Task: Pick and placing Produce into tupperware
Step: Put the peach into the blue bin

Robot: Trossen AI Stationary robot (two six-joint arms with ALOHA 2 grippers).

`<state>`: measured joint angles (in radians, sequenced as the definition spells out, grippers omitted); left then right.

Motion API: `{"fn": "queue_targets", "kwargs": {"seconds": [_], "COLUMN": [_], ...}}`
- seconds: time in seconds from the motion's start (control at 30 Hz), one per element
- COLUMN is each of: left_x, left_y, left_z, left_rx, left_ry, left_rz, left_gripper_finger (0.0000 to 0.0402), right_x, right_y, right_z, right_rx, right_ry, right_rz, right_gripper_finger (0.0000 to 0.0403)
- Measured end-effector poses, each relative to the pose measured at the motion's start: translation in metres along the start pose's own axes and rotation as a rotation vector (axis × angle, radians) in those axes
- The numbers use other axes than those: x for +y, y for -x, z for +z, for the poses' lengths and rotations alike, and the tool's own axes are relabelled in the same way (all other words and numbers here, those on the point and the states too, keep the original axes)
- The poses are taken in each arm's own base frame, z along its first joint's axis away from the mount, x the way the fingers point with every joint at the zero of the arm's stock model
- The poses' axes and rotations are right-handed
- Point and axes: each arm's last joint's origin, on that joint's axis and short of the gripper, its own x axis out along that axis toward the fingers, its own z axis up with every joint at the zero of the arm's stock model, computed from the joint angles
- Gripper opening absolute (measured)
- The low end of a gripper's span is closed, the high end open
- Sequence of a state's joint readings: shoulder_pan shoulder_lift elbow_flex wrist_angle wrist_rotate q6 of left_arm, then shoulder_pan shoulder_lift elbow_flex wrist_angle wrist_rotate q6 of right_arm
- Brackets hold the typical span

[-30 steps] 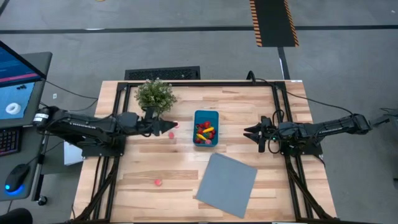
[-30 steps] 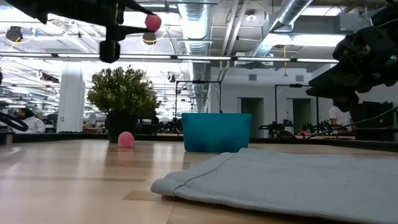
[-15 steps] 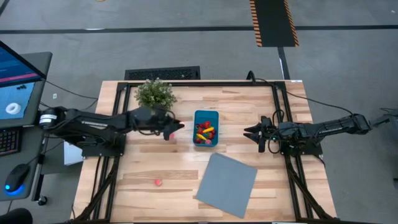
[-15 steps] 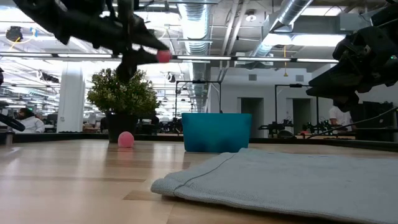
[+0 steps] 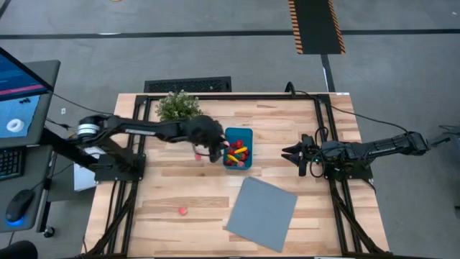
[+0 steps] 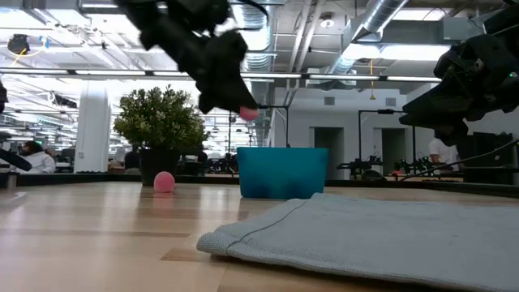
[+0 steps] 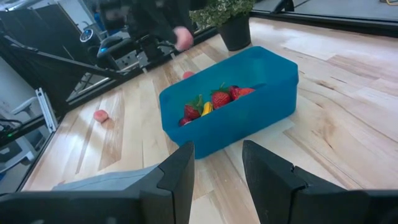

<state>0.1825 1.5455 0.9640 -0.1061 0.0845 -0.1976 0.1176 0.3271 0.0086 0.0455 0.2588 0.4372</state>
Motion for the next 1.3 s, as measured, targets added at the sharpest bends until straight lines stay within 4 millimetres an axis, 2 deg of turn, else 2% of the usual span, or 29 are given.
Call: {"fn": "queue_targets", "kwargs": {"seconds": [0.1,0.23,0.43,0.7,0.9,1.0,1.17,1.3], "left_x": [0.000,-0.005,-0.006,0.003,0.008,0.006,-0.001,-0.012], "left_y": [-0.016,-0.028,-0.038,-0.035,-0.014,0.002,0.042,0.092], "left_z": [0.008,0.029,0.040,0.029,0.034,0.036,0.041,0.039], "left_rx": [0.099,0.073,0.074,0.186,0.196,0.207,0.114,-0.012], "left_ry": [-0.040,-0.059,-0.095,-0.074,-0.071,-0.085,-0.081,-0.045], "left_rz": [-0.026,-0.062,-0.065,0.064,0.089,0.094,0.102,0.084], "left_gripper_finger": [0.0107,0.0119,0.0155,0.0210,0.0214,0.0214,0.0215,0.0215], "right_x": [0.000,0.000,0.000,0.000,0.000,0.000,0.000,0.000], "right_y": [0.000,0.000,0.000,0.000,0.000,0.000,0.000,0.000], "right_z": [0.000,0.000,0.000,0.000,0.000,0.000,0.000,0.000], "right_rx": [0.000,0.000,0.000,0.000,0.000,0.000,0.000,0.000], "right_ry": [0.000,0.000,0.000,0.000,0.000,0.000,0.000,0.000], "right_rz": [0.000,0.000,0.000,0.000,0.000,0.000,0.000,0.000], "right_gripper_finger": [0.0159,0.0159,0.0159,0.0159,0.0159,0.0159,0.0159,0.0159]}}
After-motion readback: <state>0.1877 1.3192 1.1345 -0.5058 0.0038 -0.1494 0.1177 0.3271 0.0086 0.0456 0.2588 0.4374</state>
